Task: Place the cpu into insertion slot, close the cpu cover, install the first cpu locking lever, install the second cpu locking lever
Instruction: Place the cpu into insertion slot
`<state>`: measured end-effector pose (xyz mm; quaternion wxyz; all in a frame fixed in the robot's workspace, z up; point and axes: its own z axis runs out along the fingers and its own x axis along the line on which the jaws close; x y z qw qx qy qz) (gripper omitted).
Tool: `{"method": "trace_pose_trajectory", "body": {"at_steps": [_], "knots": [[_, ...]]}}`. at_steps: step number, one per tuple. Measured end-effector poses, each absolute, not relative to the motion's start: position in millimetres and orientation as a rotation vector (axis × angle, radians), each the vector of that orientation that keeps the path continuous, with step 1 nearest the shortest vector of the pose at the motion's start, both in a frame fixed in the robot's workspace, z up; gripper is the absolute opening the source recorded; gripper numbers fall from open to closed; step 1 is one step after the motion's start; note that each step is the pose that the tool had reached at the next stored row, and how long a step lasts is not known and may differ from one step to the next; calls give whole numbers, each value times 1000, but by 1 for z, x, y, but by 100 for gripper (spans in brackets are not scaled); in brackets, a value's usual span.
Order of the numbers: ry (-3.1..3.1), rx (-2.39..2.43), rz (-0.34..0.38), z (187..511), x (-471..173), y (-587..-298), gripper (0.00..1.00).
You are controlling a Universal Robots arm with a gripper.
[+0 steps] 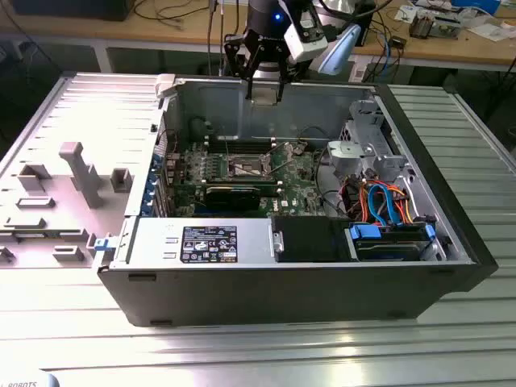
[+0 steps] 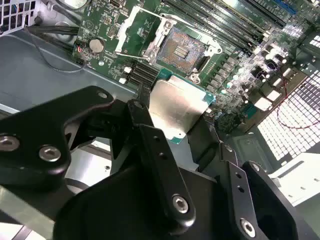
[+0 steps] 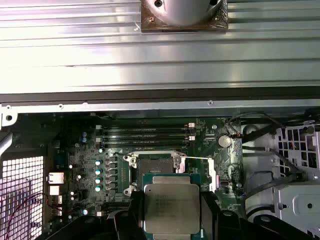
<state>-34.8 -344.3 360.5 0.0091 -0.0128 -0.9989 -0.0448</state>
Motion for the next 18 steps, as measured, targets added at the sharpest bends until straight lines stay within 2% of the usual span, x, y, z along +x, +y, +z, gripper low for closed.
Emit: {"method": "trace_pose_trajectory", "body": {"at_steps": [18], "knots": [[-3120, -122, -141, 360, -35, -344, 54]]}}
